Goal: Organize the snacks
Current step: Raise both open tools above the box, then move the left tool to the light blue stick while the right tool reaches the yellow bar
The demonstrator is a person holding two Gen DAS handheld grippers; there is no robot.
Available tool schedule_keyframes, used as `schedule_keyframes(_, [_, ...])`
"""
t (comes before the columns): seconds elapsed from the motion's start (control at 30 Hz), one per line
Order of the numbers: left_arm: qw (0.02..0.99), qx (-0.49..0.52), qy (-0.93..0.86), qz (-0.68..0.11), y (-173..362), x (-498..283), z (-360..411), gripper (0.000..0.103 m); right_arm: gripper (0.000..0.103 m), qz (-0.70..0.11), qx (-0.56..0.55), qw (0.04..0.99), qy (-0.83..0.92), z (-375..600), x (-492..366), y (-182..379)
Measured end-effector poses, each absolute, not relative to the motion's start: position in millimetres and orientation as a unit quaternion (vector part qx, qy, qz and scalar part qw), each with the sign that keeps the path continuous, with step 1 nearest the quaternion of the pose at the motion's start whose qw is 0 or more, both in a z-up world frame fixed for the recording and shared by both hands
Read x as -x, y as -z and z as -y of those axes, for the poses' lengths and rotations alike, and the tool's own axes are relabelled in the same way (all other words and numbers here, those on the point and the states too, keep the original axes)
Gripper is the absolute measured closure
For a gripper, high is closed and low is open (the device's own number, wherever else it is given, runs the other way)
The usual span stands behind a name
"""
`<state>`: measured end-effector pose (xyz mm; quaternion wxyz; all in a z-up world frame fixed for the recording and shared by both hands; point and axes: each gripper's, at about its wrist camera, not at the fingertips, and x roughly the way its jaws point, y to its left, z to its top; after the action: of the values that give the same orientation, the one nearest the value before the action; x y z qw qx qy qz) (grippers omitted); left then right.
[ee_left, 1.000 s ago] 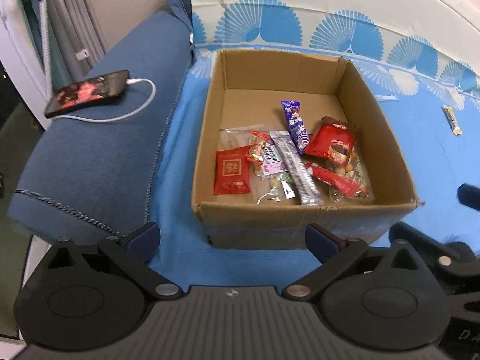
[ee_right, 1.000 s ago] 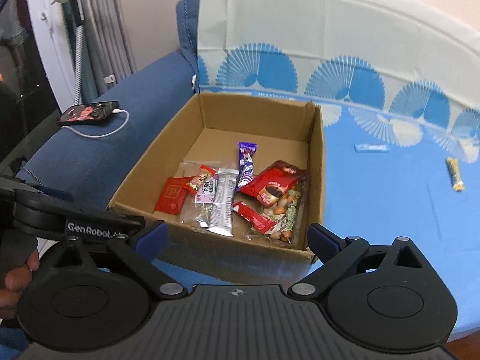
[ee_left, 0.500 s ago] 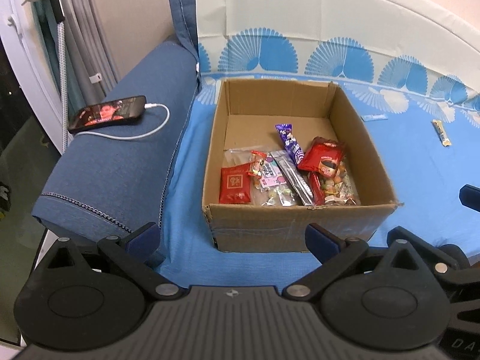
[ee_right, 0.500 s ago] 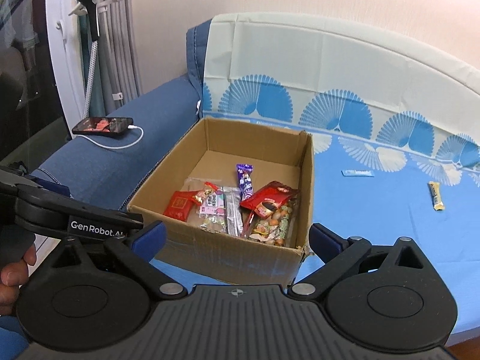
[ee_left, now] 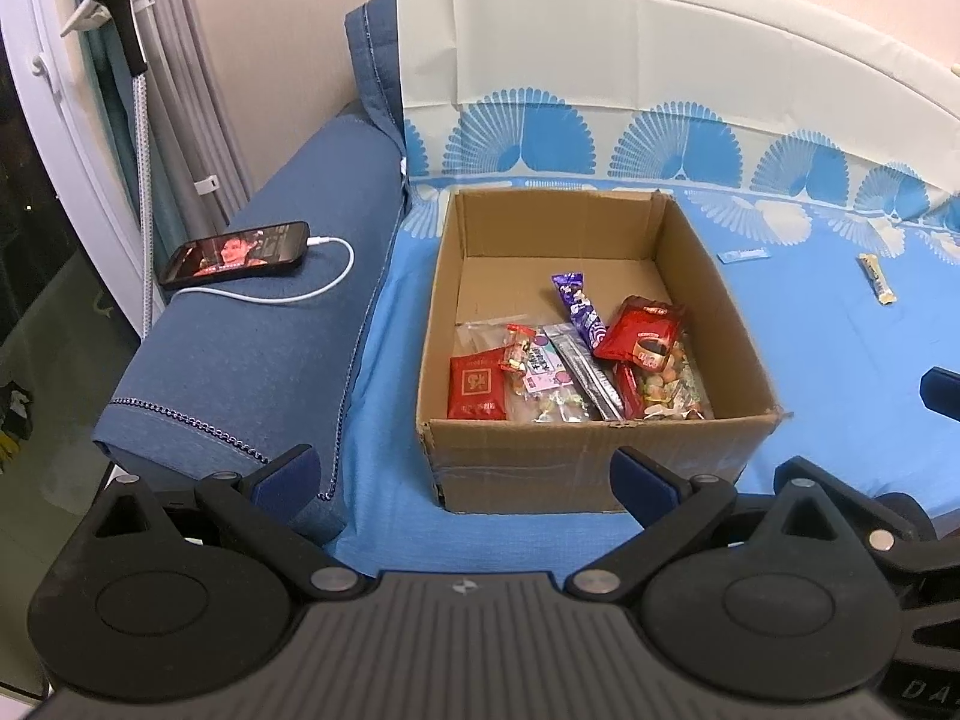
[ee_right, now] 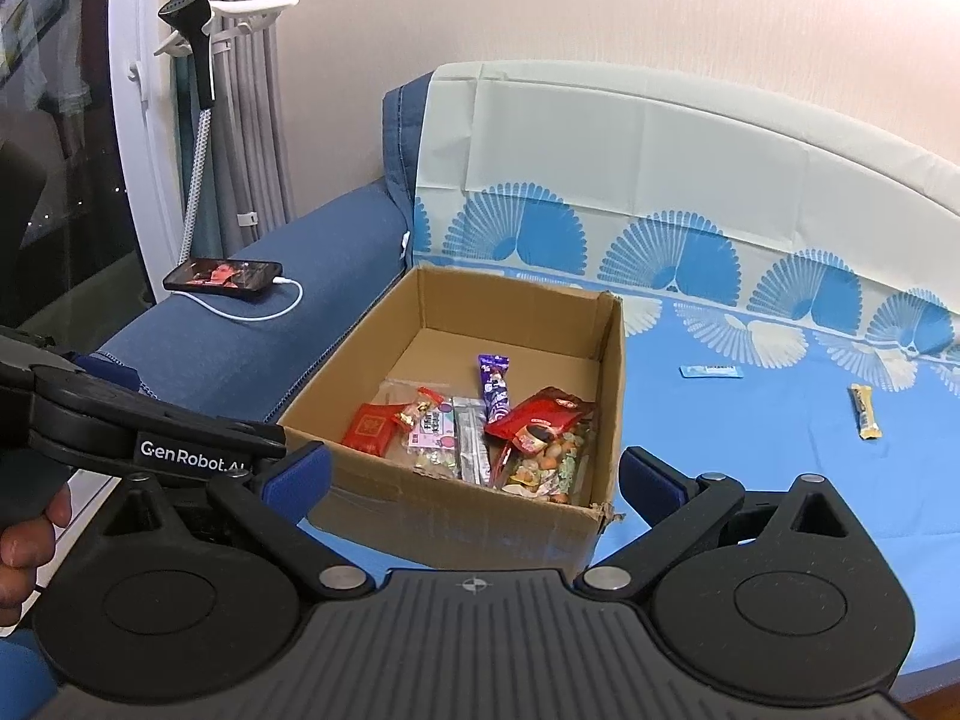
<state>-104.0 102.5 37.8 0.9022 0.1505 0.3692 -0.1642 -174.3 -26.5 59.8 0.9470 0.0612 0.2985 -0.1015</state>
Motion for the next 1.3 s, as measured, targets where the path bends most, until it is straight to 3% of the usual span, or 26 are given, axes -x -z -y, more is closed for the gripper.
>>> schedule_keyframes(0.67, [0.889,-0.189,0.171,-0.381,-31,101,-80,0.000,0.000,-0.298,-0.084,0.946,0.101,42,178,-53])
schedule_keyframes(1.3, [0.834,-0.260,0.239,-0.423,-5,87,41,0.000,0.000,-0.311,-0.173,0.905,0.233,170,218,-10])
